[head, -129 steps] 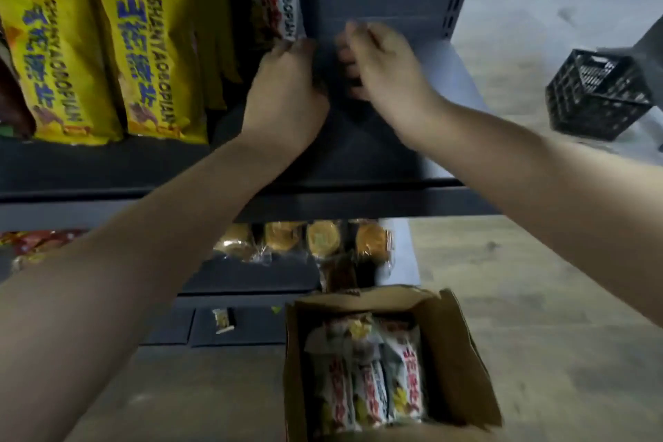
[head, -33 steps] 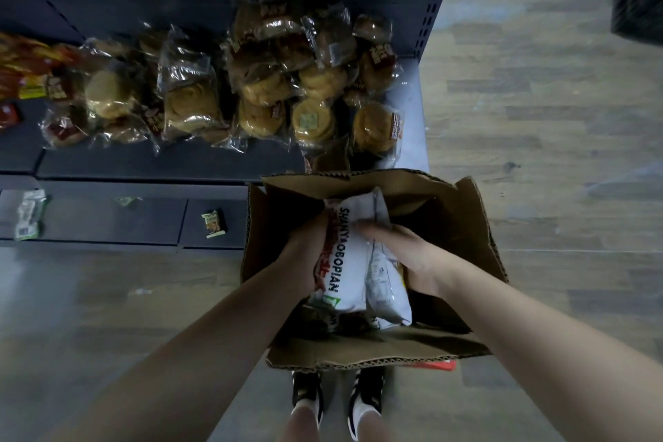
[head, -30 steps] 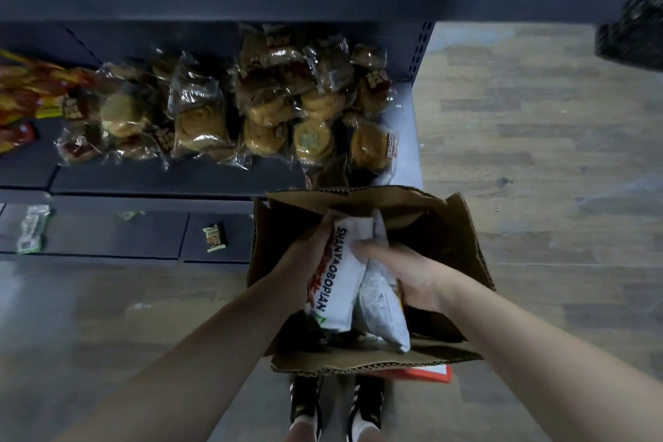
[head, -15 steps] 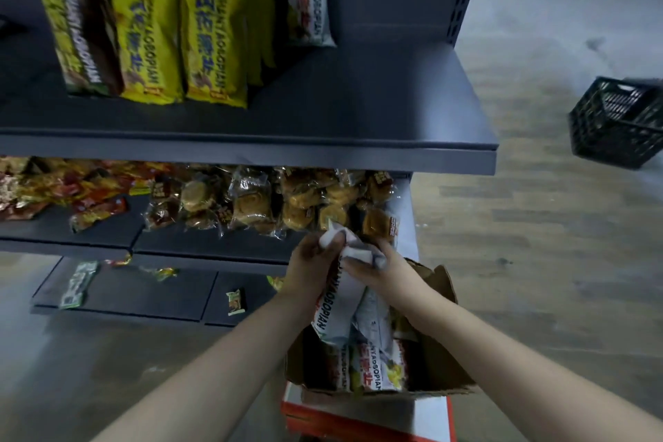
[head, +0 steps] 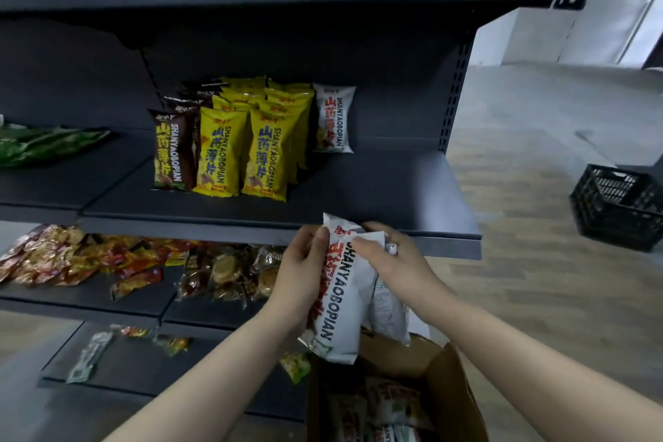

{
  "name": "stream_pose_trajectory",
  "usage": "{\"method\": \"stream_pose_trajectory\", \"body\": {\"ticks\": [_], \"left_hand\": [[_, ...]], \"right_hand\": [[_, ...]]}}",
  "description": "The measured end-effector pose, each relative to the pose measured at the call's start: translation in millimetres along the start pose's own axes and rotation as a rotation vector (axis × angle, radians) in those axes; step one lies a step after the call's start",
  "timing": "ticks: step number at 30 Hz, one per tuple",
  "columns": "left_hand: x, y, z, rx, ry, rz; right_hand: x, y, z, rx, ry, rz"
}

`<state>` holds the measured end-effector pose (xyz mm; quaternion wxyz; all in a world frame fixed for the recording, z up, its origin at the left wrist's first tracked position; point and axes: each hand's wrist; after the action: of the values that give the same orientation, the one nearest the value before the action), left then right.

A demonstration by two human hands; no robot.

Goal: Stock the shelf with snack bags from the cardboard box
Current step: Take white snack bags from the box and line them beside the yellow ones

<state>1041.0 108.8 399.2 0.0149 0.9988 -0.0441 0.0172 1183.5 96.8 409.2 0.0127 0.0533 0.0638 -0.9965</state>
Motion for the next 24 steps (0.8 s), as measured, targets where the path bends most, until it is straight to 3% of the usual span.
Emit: {"method": "stream_pose_trajectory", "body": {"ticks": [7, 12, 14, 19, 24], "left_hand": [[-14, -17, -31, -0.153, 0.182, 0.103], [-36, -17, -38, -0.173, -0.209, 0.423], [-39, -21, -38, -0.183, -0.218, 0.469], [-35, -35, -34, -0.127, -0.248, 0.458], [-12, -54, -34, 0.143, -0.452, 0.229]], "right_hand": [[-10, -31, 37, -0.007, -0.052, -0.037], [-27, -56, 55, 0.049, -0.199, -0.086], [-32, -63, 62, 0.027, -0.201, -0.036], [-34, -81, 73, -0.034, -0.044, 0.028], [-37, -110, 85, -0.090, 0.090, -0.068]]}}
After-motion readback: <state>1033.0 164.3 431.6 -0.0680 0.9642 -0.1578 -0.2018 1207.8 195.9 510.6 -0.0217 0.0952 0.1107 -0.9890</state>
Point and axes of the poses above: each hand's wrist, its own y-axis away from the middle knuckle, its own x-axis out of the palm, z = x × y, and after that the axes turned 6 degrees about -x, right-handed
